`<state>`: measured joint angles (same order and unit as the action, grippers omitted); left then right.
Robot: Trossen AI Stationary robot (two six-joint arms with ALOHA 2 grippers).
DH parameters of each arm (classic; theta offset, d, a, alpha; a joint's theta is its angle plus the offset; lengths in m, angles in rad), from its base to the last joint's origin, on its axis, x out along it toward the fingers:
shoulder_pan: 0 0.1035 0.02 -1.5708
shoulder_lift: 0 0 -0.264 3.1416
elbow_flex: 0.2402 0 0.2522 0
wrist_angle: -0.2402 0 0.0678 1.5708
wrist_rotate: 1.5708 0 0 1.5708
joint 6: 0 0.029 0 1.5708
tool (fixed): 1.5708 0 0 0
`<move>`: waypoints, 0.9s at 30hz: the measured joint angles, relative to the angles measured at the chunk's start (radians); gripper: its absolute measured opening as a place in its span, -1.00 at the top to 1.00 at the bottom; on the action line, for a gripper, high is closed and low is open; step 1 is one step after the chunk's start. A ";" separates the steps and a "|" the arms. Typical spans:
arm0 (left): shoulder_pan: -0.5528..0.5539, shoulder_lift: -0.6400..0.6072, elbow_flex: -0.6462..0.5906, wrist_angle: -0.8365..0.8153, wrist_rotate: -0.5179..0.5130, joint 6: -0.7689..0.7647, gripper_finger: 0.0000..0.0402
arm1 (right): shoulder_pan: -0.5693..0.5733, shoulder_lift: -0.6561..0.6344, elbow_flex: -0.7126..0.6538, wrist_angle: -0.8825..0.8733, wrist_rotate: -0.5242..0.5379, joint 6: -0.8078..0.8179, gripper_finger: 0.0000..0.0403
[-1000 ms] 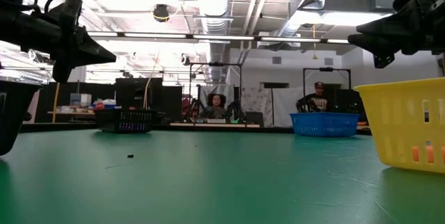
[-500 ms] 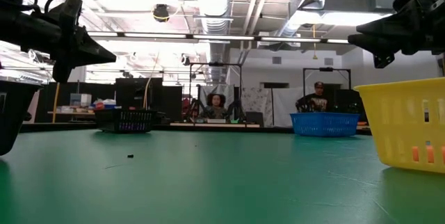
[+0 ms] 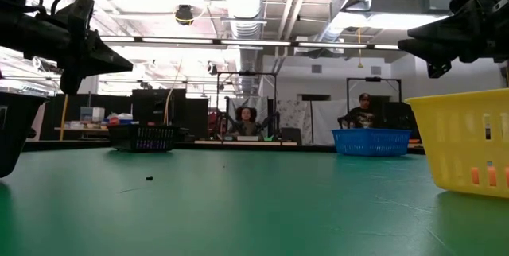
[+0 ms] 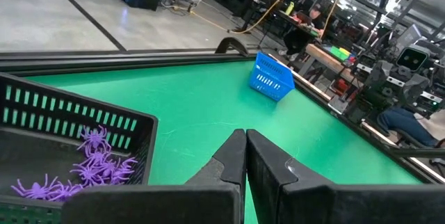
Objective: Sort Halloween decoration
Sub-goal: Return to Home Position
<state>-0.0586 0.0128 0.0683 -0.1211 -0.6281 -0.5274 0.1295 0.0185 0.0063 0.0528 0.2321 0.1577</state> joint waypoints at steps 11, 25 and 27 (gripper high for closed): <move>-0.009 -0.008 -0.001 0.003 0.003 0.000 1.00 | 0.000 0.000 0.000 0.000 0.000 0.000 0.12; -0.010 -0.008 -0.001 0.001 0.002 0.000 1.00 | 0.000 0.000 0.000 0.000 0.001 0.000 0.12; -0.010 -0.008 -0.001 0.001 0.001 0.000 1.00 | 0.000 0.000 0.000 0.000 0.001 0.000 0.12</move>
<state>-0.0685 0.0044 0.0677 -0.1204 -0.6270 -0.5278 0.1297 0.0185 0.0059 0.0527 0.2329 0.1577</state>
